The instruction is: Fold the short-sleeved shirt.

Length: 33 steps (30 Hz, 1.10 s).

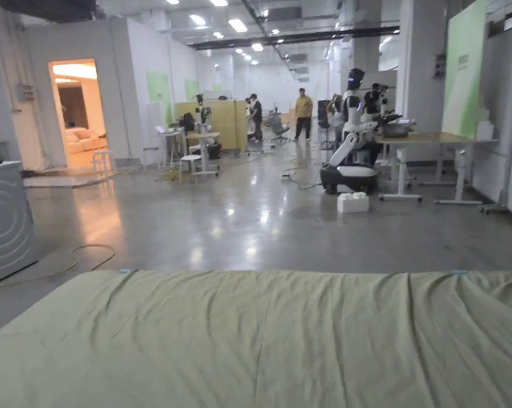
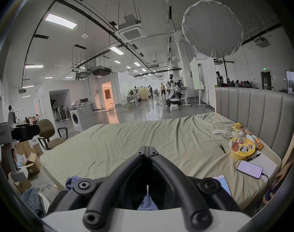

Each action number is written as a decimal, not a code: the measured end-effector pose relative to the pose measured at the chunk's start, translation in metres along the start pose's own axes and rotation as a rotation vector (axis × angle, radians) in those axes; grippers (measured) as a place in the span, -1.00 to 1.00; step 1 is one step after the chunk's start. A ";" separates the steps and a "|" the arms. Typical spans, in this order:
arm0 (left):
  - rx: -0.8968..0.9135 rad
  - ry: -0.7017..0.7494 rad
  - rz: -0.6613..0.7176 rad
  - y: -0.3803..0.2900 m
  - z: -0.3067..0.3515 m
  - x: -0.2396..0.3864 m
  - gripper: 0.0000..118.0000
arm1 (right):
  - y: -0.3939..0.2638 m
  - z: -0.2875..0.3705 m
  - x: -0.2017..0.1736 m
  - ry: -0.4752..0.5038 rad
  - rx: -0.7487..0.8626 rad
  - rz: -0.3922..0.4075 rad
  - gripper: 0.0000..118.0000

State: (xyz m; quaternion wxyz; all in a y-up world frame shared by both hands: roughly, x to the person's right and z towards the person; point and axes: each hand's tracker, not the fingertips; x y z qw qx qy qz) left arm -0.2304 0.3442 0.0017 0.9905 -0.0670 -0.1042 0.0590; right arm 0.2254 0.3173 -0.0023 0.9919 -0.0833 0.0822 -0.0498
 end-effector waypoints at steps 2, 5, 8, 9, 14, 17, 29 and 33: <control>-0.024 -0.002 0.072 -0.007 -0.006 -0.012 -1.00 | -0.003 -0.001 -0.001 0.003 -0.016 -0.001 -1.00; -0.092 0.007 0.238 -0.031 -0.019 -0.042 -1.00 | -0.018 -0.001 0.005 0.010 -0.049 -0.018 -1.00; -0.262 0.036 0.395 -0.071 -0.042 -0.086 -0.57 | -0.026 -0.002 0.005 0.010 -0.093 -0.040 -1.00; -0.355 0.070 0.452 -0.090 -0.053 -0.100 0.02 | -0.029 -0.004 0.007 0.017 -0.112 -0.052 -1.00; -0.528 0.186 0.730 -0.194 -0.084 -0.157 0.40 | -0.041 -0.006 0.010 0.013 -0.156 -0.080 -1.00; -0.469 0.214 1.027 -0.239 -0.085 -0.177 0.34 | -0.048 -0.005 0.016 0.015 -0.186 -0.098 -1.00; -0.418 0.136 1.124 -0.246 -0.114 -0.164 -0.83 | -0.051 -0.009 0.012 -0.002 -0.242 -0.096 -1.00; -0.259 0.085 1.008 -0.199 -0.092 -0.181 -0.85 | -0.055 -0.007 0.015 -0.009 -0.261 -0.096 -1.00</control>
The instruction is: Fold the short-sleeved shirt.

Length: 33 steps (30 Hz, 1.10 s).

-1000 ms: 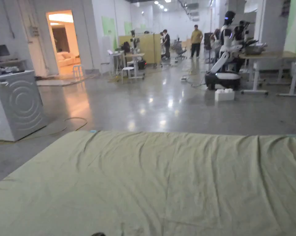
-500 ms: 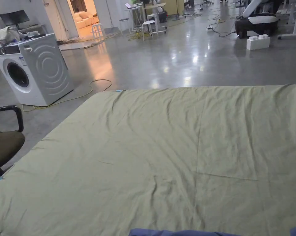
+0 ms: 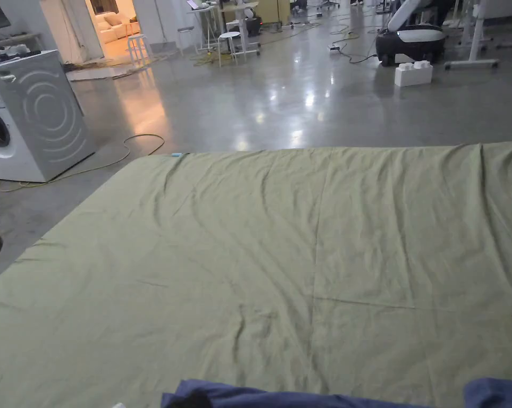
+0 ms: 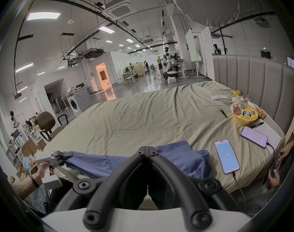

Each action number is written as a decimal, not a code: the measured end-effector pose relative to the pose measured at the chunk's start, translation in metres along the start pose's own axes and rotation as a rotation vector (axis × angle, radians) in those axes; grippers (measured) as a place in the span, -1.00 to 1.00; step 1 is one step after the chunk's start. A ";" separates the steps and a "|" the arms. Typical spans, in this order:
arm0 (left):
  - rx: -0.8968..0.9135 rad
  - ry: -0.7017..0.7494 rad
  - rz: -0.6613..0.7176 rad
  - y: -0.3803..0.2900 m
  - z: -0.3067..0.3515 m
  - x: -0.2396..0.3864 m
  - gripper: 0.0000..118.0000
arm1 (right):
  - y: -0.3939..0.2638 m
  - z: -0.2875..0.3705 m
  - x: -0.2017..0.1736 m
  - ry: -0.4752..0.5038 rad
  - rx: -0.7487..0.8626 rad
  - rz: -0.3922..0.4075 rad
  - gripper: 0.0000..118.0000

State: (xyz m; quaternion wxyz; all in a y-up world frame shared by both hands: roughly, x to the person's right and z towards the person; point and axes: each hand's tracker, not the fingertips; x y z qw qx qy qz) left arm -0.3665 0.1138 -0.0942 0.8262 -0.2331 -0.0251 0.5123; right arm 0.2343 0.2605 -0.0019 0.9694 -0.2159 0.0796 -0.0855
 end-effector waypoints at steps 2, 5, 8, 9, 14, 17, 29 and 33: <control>0.038 0.033 -0.100 0.022 0.018 0.018 -0.85 | -0.004 -0.001 0.004 0.000 -0.004 -0.005 -1.00; 0.065 0.142 -0.406 0.045 0.036 0.056 -0.85 | -0.008 -0.001 0.007 0.003 0.006 -0.017 -1.00; 0.026 0.128 -0.528 0.028 0.026 0.097 -0.85 | -0.014 -0.008 0.010 0.023 0.000 -0.053 -1.00; 0.020 0.084 -0.557 0.010 0.020 0.111 -0.85 | -0.015 -0.009 0.009 0.025 -0.004 -0.057 -1.00; -0.135 0.013 -0.691 -0.106 -0.048 0.150 -0.85 | -0.015 0.003 0.000 0.020 0.013 -0.039 -1.00; -0.285 0.044 -0.677 -0.160 -0.098 0.152 -0.83 | -0.018 0.020 0.003 -0.027 0.023 -0.007 -1.00; -0.301 -0.091 -0.656 -0.159 -0.081 0.170 -0.23 | -0.049 0.047 0.060 -0.095 0.000 -0.212 -1.00; -0.313 -0.027 -0.631 -0.155 -0.099 0.155 -0.92 | -0.055 0.042 0.063 -0.076 -0.012 -0.229 -1.00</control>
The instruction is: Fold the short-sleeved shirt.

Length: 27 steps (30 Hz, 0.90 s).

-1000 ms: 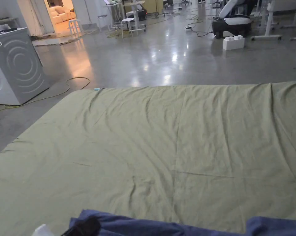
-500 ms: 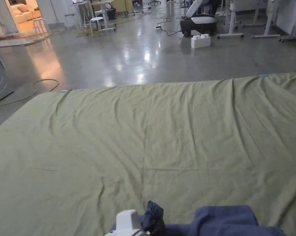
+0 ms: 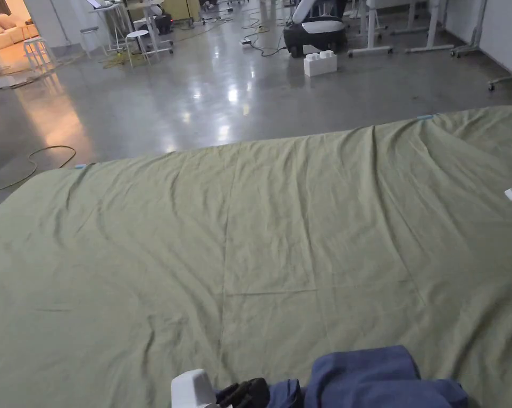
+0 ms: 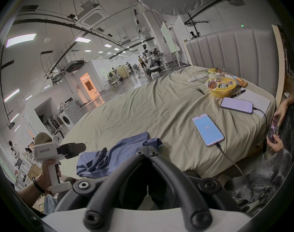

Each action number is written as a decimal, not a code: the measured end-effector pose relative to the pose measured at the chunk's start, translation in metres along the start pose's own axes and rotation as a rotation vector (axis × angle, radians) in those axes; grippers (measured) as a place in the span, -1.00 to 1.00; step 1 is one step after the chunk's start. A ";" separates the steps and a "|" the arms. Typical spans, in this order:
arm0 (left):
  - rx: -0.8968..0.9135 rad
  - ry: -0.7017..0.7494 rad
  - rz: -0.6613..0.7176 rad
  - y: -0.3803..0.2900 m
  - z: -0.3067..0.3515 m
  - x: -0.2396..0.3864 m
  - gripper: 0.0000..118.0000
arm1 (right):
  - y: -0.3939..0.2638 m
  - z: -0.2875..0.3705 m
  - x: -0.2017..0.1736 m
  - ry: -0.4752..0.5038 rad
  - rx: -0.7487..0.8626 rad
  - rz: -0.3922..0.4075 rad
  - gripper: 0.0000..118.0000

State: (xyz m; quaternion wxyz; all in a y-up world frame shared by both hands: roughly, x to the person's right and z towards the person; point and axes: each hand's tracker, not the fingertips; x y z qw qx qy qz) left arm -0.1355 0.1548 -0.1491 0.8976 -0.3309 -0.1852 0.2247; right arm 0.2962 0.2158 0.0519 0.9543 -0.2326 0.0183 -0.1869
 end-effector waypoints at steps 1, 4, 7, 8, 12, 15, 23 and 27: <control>-0.045 -0.011 0.030 -0.006 -0.013 -0.004 -0.92 | 0.000 -0.001 -0.002 0.004 -0.003 -0.001 -1.00; -0.212 -0.014 0.060 -0.036 -0.059 -0.007 -0.92 | 0.001 -0.002 -0.008 0.009 -0.011 0.011 -1.00; -0.194 0.017 0.010 -0.060 -0.078 -0.004 -0.97 | 0.003 0.000 -0.015 0.016 -0.020 0.029 -1.00; -0.193 0.018 0.041 -0.052 -0.074 -0.004 -0.97 | 0.002 0.000 -0.016 0.021 -0.022 0.033 -1.00; -0.205 0.034 0.052 -0.030 -0.056 0.000 -0.84 | 0.001 -0.010 -0.022 0.048 -0.047 0.028 -1.00; -0.036 0.006 0.023 -0.006 0.000 -0.010 0.20 | 0.002 -0.014 -0.028 0.051 -0.043 0.036 -1.00; 0.050 0.075 0.334 0.013 0.073 -0.124 0.48 | 0.009 -0.025 -0.027 0.174 -0.033 -0.082 -1.00; -0.005 0.060 0.498 -0.012 0.050 -0.157 0.43 | 0.009 -0.021 -0.027 0.163 -0.033 -0.076 -1.00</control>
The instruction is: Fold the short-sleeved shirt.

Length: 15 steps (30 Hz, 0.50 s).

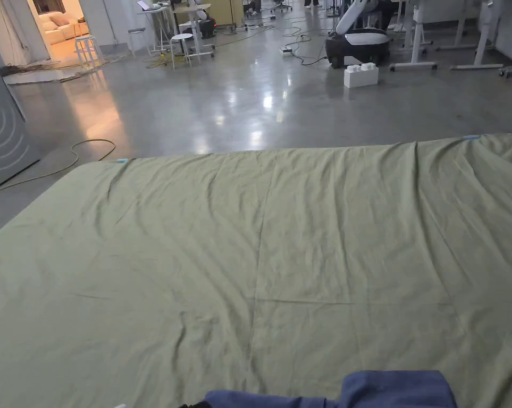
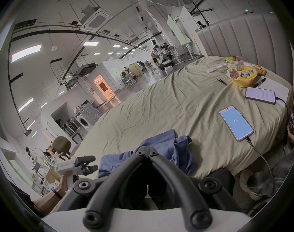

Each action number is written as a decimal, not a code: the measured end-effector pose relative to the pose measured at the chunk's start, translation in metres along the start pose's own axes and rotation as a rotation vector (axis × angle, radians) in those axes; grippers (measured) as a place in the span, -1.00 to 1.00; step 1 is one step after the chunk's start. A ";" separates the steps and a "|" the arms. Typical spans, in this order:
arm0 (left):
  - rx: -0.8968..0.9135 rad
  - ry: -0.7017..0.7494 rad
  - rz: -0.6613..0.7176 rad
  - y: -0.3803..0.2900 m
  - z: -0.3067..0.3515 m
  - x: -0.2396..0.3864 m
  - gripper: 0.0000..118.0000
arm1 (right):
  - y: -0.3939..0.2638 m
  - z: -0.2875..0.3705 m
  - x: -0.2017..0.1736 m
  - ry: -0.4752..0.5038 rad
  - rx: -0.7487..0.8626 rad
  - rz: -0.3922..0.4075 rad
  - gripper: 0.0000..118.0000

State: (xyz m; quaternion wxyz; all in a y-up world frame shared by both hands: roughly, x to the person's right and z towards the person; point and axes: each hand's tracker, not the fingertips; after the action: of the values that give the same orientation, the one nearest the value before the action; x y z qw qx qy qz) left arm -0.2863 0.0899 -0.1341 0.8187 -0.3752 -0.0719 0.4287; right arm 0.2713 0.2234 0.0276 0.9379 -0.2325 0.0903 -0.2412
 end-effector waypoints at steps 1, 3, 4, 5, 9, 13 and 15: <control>-0.031 -0.054 0.047 -0.005 -0.010 -0.007 0.31 | 0.000 0.001 0.001 -0.003 -0.001 0.001 -1.00; -0.053 -0.077 0.112 -0.017 -0.029 -0.011 -0.37 | -0.001 0.003 0.002 -0.009 -0.006 0.002 -1.00; -0.043 -0.064 0.114 -0.022 -0.036 -0.011 -0.62 | -0.001 0.004 0.002 -0.015 -0.009 0.005 -1.00; -0.019 -0.065 0.134 -0.025 -0.039 -0.015 -0.72 | -0.002 0.005 0.002 -0.023 -0.007 0.007 -1.00; 0.000 -0.114 0.217 -0.024 -0.030 -0.018 -0.83 | -0.003 0.007 0.003 -0.036 -0.002 -0.003 -1.00; 0.072 -0.120 0.086 -0.004 0.010 0.004 -0.84 | -0.003 0.007 0.001 -0.036 0.000 -0.007 -1.00; 0.148 -0.129 0.034 0.013 0.036 0.011 -0.84 | -0.002 0.005 0.003 -0.017 0.011 -0.020 -1.00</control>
State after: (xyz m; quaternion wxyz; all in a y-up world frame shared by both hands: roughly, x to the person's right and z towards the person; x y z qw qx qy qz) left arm -0.3036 0.1230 -0.1192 0.8304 -0.2865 -0.0861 0.4701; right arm 0.2749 0.2223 0.0325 0.9374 -0.2303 0.0788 -0.2490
